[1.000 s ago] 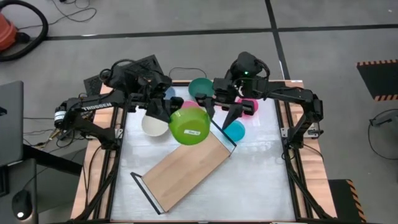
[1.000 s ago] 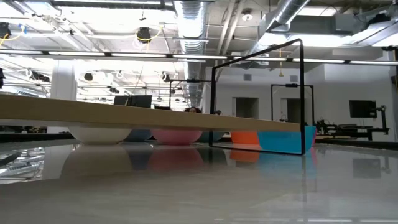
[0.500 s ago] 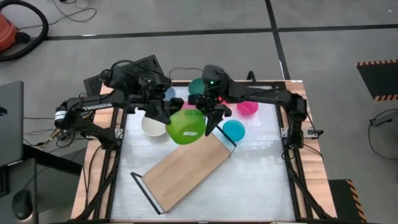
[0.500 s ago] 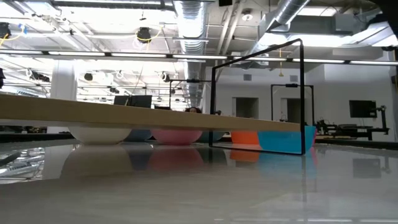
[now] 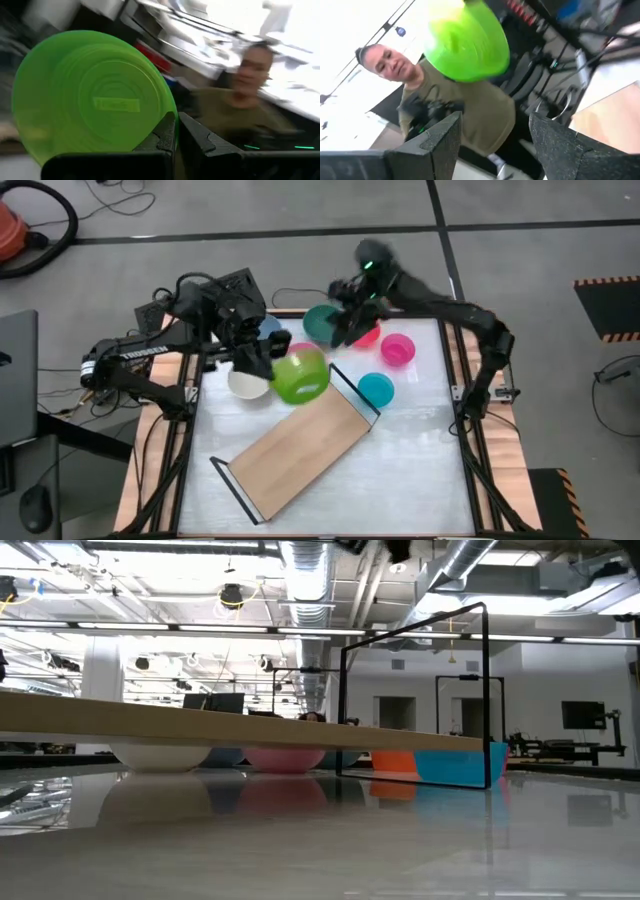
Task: Place and stack bowls onto a shelf
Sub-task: Put the transparent green bowl on the shelf
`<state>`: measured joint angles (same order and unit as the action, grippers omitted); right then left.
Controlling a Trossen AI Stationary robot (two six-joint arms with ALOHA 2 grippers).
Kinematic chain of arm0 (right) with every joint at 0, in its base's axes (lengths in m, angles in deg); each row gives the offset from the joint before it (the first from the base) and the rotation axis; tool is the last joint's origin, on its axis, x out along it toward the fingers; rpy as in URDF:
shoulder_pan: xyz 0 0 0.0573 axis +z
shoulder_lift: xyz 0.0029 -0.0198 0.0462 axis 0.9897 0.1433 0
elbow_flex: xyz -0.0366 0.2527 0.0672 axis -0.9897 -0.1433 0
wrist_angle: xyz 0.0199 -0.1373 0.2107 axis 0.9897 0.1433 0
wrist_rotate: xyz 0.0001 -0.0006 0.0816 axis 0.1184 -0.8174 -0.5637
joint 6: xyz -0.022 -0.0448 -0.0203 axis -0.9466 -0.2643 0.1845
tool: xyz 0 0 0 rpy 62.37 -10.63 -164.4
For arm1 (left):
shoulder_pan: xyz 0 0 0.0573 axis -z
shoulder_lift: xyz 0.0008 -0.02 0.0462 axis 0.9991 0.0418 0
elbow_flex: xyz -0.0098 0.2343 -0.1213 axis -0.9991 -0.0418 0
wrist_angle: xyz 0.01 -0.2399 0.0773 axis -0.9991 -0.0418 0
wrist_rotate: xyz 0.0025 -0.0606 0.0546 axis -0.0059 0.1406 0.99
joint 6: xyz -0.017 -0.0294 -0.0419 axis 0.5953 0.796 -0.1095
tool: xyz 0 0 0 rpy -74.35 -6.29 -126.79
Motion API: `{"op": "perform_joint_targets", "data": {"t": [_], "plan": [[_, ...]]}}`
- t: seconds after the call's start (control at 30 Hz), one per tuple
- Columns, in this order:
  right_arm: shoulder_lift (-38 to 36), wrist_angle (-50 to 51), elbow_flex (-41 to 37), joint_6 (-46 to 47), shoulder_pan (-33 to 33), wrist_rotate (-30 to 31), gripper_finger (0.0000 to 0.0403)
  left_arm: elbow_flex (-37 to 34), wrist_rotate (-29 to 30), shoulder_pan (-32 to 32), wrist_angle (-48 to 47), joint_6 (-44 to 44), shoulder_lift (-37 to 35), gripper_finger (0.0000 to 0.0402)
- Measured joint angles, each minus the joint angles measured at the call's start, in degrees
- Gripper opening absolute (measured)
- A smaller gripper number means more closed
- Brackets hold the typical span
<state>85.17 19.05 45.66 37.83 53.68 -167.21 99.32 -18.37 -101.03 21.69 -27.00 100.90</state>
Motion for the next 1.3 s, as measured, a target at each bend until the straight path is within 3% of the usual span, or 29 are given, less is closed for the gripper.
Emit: {"op": "perform_joint_targets", "data": {"t": [0.1, 0.23, 0.37, 0.6, 0.93, 1.1, 1.3], "plan": [[-4.7, 1.2, 0.0, 0.0, -3.6, 0.5, 0.026, 0.0, 8.1, 0.8, -13.4, -19.3, 0.0, 0.0], [-11.9, 2.7, 0.0, -0.1, -6.8, 2.6, 0.026, 0.0, 24.9, 1.5, -35.4, -36.8, 0.2, 0.0], [-19.0, 2.8, 0.0, -0.2, -8.5, 5.9, 0.026, 0.0, 41.7, 2.6, -51.9, -39.7, 0.2, 0.0], [-27.2, 2.8, 0.0, -0.2, -8.9, 8.5, 0.026, 0.0, 56.4, 14.2, -66.9, -41.2, 0.8, 0.0], [-30.6, 2.8, 0.0, -0.3, -8.9, 9.3, 0.026, 0.0, 67.6, 33.2, -82.6, -33.0, 7.1, 0.0], [-30.2, 4.7, 0.0, -2.0, -8.9, 9.2, 0.026, 0.0, 69.9, 40.3, -84.7, -34.6, 12.6, 0.0], [-30.2, 9.2, 0.0, -5.2, -8.9, 8.5, 0.026, 0.0, 71.5, 44.4, -83.3, -35.5, 19.0, 0.0]]}}
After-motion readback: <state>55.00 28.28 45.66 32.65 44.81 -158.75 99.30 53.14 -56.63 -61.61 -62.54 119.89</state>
